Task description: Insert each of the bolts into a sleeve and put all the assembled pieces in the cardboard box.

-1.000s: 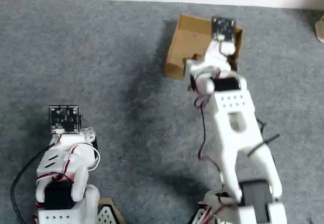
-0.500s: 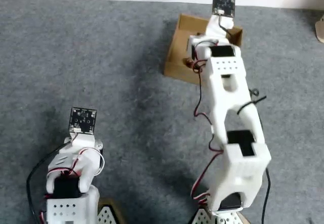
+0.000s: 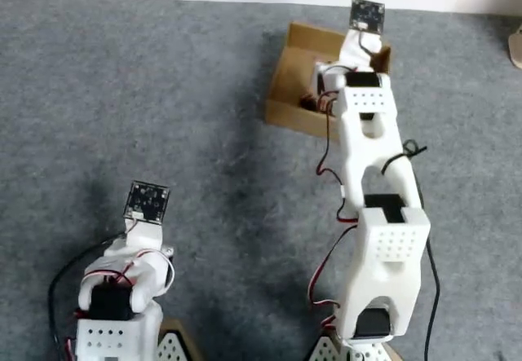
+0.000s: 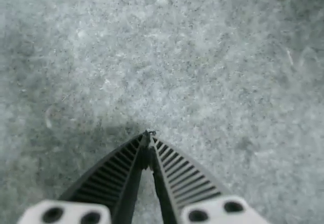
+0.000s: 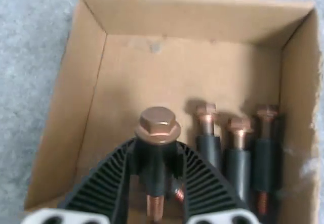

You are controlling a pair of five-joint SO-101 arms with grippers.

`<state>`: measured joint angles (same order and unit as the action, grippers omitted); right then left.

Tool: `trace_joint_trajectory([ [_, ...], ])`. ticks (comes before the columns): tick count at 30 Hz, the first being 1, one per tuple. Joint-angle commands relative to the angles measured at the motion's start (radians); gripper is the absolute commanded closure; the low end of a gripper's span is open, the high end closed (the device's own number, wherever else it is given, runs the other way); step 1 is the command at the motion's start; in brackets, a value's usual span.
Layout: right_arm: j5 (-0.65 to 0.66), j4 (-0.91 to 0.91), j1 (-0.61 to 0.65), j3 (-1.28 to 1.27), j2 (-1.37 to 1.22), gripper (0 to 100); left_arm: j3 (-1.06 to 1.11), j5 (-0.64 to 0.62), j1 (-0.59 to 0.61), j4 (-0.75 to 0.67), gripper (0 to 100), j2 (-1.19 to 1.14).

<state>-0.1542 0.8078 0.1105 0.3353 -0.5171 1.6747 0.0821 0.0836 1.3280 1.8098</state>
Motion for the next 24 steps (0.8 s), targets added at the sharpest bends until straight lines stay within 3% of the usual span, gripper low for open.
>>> trace_joint_trajectory([
  [1,-0.012,0.067,0.001,0.044,0.022,83.0,0.018,0.005,-0.024,0.006,99,0.005],
  [3,-0.012,0.134,0.002,0.05,0.022,78.3,0.018,0.005,-0.024,0.006,99,0.005],
  [7,-0.014,0.262,-0.001,0.07,0.041,80.4,0.018,0.005,-0.024,0.006,99,0.004],
  [12,-0.025,0.346,-0.004,0.084,0.202,99.8,0.018,0.005,-0.024,0.006,99,0.004],
  [24,-0.049,0.397,0.001,-0.512,0.685,99.4,0.018,0.005,-0.024,0.006,99,0.004],
])
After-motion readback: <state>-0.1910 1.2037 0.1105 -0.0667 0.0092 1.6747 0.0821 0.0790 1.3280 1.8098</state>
